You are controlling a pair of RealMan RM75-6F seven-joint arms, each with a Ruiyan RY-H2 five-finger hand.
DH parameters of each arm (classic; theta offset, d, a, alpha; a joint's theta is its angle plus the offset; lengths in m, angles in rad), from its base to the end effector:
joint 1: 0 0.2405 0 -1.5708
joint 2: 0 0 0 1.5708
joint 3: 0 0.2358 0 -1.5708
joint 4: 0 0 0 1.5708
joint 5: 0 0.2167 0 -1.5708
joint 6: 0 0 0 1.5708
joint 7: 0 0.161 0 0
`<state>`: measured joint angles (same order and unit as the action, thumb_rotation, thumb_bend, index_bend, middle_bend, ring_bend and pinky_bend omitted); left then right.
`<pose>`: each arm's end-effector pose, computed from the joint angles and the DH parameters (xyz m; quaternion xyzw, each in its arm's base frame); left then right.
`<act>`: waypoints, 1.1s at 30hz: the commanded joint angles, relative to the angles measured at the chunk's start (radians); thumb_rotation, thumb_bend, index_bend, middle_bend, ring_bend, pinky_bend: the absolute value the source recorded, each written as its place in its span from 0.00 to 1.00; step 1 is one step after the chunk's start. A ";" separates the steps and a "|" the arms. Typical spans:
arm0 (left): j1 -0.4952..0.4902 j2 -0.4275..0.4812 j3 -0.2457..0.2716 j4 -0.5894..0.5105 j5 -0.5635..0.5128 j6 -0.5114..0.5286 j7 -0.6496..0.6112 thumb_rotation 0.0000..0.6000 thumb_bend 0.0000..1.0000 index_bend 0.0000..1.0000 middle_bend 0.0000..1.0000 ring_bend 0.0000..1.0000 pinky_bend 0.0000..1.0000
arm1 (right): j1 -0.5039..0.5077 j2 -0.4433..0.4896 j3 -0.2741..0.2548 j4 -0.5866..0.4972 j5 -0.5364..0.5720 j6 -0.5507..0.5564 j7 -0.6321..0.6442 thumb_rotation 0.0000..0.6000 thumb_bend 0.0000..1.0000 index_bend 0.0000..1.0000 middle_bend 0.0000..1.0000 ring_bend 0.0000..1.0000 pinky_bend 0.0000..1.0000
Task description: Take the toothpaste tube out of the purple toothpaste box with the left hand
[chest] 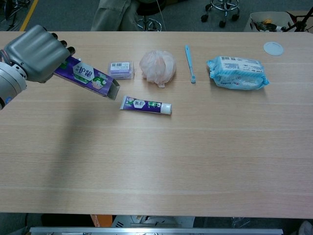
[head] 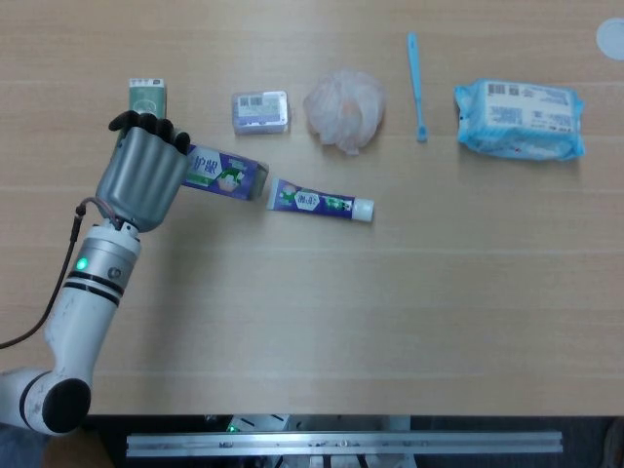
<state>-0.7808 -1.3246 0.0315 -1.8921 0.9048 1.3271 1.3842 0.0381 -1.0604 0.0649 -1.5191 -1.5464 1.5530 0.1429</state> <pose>-0.1375 0.2970 0.0323 -0.8077 -0.0449 -0.1013 0.5791 -0.3139 -0.1869 0.1815 0.5838 -0.3632 0.4077 0.6009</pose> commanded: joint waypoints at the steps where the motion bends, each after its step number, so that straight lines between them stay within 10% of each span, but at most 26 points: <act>1: 0.001 0.005 0.000 -0.004 -0.004 -0.007 -0.018 1.00 0.33 0.36 0.42 0.32 0.42 | 0.001 0.000 0.000 -0.001 -0.001 0.000 0.000 1.00 0.21 0.32 0.41 0.42 0.41; 22: 0.156 0.044 -0.011 0.131 0.222 -0.201 -0.878 1.00 0.32 0.36 0.42 0.32 0.41 | 0.004 0.011 -0.004 -0.051 -0.005 -0.007 -0.048 1.00 0.21 0.32 0.41 0.43 0.41; 33: 0.154 -0.007 0.038 0.264 0.160 -0.358 -0.880 1.00 0.32 0.33 0.39 0.29 0.36 | 0.001 0.021 -0.007 -0.076 -0.004 -0.007 -0.074 1.00 0.21 0.32 0.41 0.43 0.41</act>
<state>-0.6274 -1.3229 0.0633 -1.6427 1.0753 0.9836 0.5020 0.0386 -1.0401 0.0584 -1.5945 -1.5503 1.5468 0.0695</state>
